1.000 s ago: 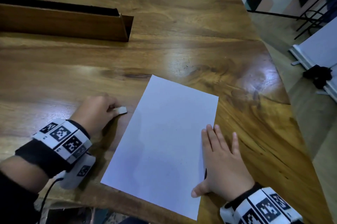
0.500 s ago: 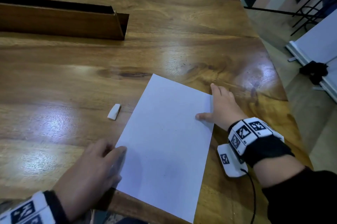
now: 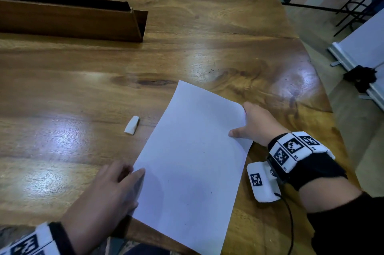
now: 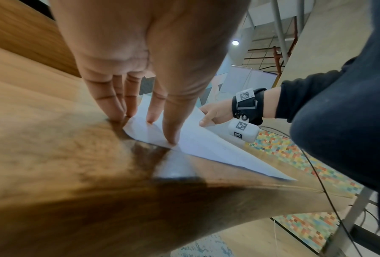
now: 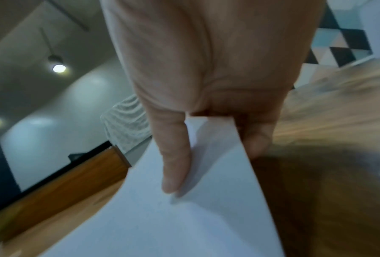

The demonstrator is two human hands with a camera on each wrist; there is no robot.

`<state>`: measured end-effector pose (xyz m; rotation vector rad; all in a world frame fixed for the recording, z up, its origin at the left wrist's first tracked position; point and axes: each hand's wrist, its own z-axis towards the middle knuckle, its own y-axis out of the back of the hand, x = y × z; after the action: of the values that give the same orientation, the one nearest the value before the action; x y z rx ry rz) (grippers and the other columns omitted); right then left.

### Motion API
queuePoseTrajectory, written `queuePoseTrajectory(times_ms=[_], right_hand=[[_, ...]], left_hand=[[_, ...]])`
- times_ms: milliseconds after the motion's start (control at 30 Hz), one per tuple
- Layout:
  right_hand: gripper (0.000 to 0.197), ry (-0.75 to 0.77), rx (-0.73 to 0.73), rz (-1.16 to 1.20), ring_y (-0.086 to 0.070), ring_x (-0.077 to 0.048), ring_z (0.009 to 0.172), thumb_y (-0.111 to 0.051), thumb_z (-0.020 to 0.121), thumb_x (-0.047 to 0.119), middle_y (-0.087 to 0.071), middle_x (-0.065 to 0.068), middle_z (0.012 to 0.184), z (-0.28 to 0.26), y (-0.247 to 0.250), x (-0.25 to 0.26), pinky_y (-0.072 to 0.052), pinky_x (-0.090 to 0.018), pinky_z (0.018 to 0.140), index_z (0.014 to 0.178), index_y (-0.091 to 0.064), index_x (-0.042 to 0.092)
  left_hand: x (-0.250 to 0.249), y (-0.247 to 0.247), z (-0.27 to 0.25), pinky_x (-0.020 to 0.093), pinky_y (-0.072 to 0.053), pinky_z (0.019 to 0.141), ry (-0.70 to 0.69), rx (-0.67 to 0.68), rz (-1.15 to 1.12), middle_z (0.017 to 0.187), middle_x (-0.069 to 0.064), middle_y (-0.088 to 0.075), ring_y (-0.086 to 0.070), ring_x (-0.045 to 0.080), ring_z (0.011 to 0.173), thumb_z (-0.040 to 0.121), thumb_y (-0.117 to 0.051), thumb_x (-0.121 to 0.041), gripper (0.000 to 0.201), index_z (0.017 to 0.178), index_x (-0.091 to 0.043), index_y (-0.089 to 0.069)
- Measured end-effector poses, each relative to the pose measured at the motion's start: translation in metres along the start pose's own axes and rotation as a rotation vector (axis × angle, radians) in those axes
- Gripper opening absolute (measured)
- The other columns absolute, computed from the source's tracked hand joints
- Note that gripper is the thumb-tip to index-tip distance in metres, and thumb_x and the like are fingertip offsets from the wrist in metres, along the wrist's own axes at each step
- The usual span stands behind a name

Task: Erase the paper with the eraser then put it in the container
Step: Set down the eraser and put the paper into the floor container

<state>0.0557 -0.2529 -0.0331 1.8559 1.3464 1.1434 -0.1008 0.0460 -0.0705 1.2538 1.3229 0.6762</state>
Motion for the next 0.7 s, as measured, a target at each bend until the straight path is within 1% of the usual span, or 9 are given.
queuePoseTrajectory(times_ms=[100,200,267,333,400,500,567,633,700], right_hand=[[0.034,0.039,-0.038,0.167,-0.054,-0.023,0.085,-0.076,0.078,0.023,-0.058,-0.004,0.093,-0.004,0.001,-0.008,-0.037,-0.027,0.059,0.096,-0.052,0.006],[0.025,0.068,-0.045,0.242,-0.061,-0.028,0.086,-0.072,0.082,0.019,-0.065,-0.011,0.092,-0.004,0.001,-0.02,-0.046,-0.034,0.069,0.094,-0.059,0.002],[0.014,0.071,-0.036,0.325,-0.065,-0.027,0.086,-0.07,0.085,0.015,-0.07,-0.011,0.092,-0.005,0.0,-0.029,-0.051,-0.037,0.076,0.091,-0.065,0.004],[0.004,0.072,-0.029,0.453,-0.069,-0.022,0.078,-0.068,0.086,0.009,-0.073,-0.01,0.088,-0.008,0.0,-0.036,-0.054,-0.034,0.072,0.087,-0.068,0.005],[0.005,0.073,-0.003,0.602,-0.069,-0.014,0.068,-0.067,0.086,0.002,-0.074,-0.005,0.08,-0.01,-0.001,-0.042,-0.055,-0.024,0.062,0.084,-0.068,0.006],[0.009,0.076,0.045,0.752,-0.07,-0.015,0.065,-0.066,0.085,-0.003,-0.075,-0.001,0.075,-0.011,-0.005,-0.047,-0.055,-0.024,0.061,0.084,-0.068,0.006],[0.01,0.098,0.061,0.806,-0.07,-0.015,0.065,-0.065,0.084,-0.004,-0.074,-0.001,0.073,-0.011,-0.007,-0.046,-0.057,-0.025,0.063,0.083,-0.067,0.006],[0.012,0.125,0.074,0.85,-0.069,-0.013,0.062,-0.064,0.085,-0.006,-0.074,0.001,0.071,-0.012,-0.008,-0.041,-0.057,-0.023,0.06,0.083,-0.066,0.006],[0.012,0.153,0.086,0.893,-0.069,-0.011,0.061,-0.062,0.085,-0.006,-0.073,0.002,0.069,-0.014,-0.009,-0.035,-0.055,-0.021,0.057,0.083,-0.065,0.005]], left_hand=[[0.003,0.002,-0.001,0.024,-0.042,0.069,-0.016,0.006,-0.036,0.1,-0.008,-0.04,-0.038,0.011,0.086,0.035,-0.091,-0.019,0.086,0.11,-0.024,-0.051],[0.005,0.004,-0.005,0.021,-0.04,0.071,-0.007,0.017,-0.092,0.099,-0.012,-0.039,-0.043,0.011,0.088,0.049,-0.083,-0.031,0.067,0.109,-0.027,-0.054],[0.006,0.006,-0.01,0.013,-0.036,0.071,0.023,-0.012,-0.166,0.096,-0.02,-0.037,-0.044,0.001,0.089,0.063,-0.062,-0.045,0.046,0.106,-0.028,-0.059],[0.008,0.009,-0.018,0.001,-0.034,0.074,0.053,-0.069,-0.263,0.095,-0.024,-0.041,-0.044,-0.012,0.085,0.068,-0.05,-0.047,0.036,0.098,-0.032,-0.062],[0.011,0.015,-0.027,-0.002,-0.035,0.067,0.108,-0.101,-0.326,0.094,-0.025,-0.046,-0.049,-0.015,0.078,0.07,-0.046,-0.048,0.022,0.086,-0.039,-0.058],[0.024,0.017,-0.042,0.013,-0.039,0.056,0.238,-0.121,-0.326,0.086,-0.02,-0.055,-0.053,-0.004,0.069,0.07,-0.042,-0.056,0.021,0.075,-0.039,-0.053],[0.042,0.009,-0.057,0.024,-0.044,0.052,0.373,-0.118,-0.368,0.073,-0.012,-0.062,-0.057,0.003,0.058,0.073,-0.04,-0.065,0.037,0.076,-0.032,-0.056],[0.058,-0.003,-0.076,0.022,-0.046,0.044,0.489,-0.087,-0.469,0.063,-0.005,-0.066,-0.063,0.014,0.057,0.075,-0.038,-0.073,0.055,0.082,-0.023,-0.06],[0.06,-0.016,-0.095,0.024,-0.051,0.045,0.554,-0.084,-0.643,0.067,-0.001,-0.07,-0.067,0.023,0.062,0.071,-0.041,-0.077,0.061,0.087,-0.022,-0.063]])
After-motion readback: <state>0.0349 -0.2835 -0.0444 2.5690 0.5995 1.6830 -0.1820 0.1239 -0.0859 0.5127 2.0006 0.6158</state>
